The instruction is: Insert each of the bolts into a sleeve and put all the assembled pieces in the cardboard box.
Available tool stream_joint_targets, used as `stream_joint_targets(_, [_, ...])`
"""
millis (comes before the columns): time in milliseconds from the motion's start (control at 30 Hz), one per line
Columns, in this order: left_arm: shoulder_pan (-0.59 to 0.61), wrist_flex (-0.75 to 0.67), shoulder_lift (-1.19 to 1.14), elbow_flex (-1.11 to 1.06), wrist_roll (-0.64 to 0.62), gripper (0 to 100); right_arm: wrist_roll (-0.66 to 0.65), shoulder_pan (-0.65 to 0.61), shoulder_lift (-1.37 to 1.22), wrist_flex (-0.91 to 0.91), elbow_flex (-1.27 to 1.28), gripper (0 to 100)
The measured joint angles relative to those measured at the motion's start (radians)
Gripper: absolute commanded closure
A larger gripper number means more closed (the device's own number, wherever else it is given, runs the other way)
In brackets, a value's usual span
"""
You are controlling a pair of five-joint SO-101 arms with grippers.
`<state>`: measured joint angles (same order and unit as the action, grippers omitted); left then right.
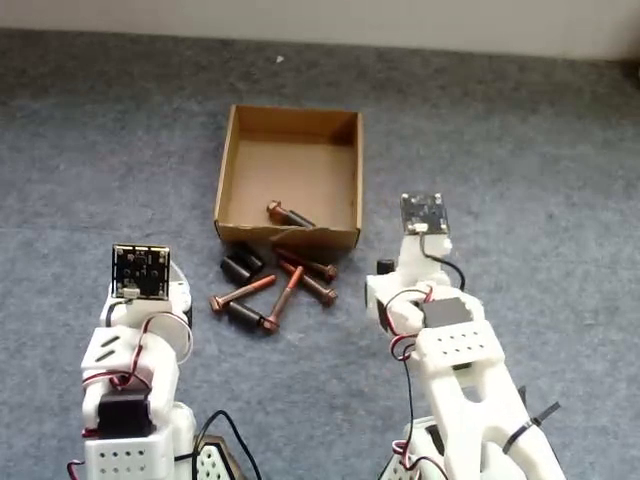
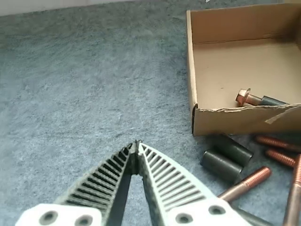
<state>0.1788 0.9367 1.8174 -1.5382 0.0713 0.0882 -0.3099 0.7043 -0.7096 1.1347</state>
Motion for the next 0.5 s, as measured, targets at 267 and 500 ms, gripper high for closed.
stream_joint_targets(267, [-0.063,0.120,-0.023,0.187,0.034,99,0.006,0.006,0.000,0.005,0.000,99.3])
stream_joint_targets(500, [-0.163,0.123,-0.345,0.313,0.074,95,0.006,0.006,0.000,0.028,0.000,99.3])
